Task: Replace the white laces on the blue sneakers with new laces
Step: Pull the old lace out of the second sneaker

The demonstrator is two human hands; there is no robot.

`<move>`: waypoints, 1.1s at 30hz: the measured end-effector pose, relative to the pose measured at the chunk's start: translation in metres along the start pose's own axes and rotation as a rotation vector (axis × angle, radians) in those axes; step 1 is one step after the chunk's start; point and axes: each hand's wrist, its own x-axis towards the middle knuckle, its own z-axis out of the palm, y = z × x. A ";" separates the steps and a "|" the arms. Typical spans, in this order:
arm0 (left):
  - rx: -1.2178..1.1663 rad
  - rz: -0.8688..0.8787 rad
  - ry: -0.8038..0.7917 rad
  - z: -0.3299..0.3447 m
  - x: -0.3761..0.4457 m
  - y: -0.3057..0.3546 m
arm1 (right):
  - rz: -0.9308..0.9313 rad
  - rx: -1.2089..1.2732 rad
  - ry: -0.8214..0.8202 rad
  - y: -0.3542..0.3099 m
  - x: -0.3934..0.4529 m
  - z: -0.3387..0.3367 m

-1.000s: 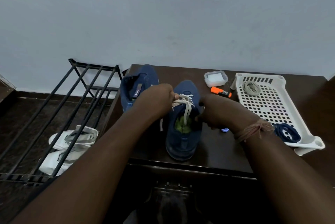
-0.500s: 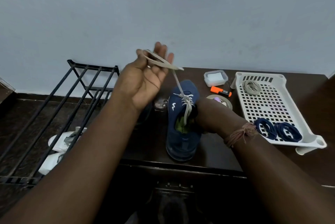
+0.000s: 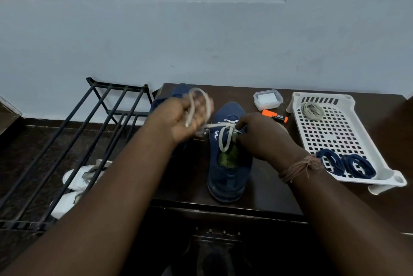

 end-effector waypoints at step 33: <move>0.930 0.470 0.185 -0.004 0.013 -0.035 | -0.272 1.646 -0.036 -0.003 0.001 -0.040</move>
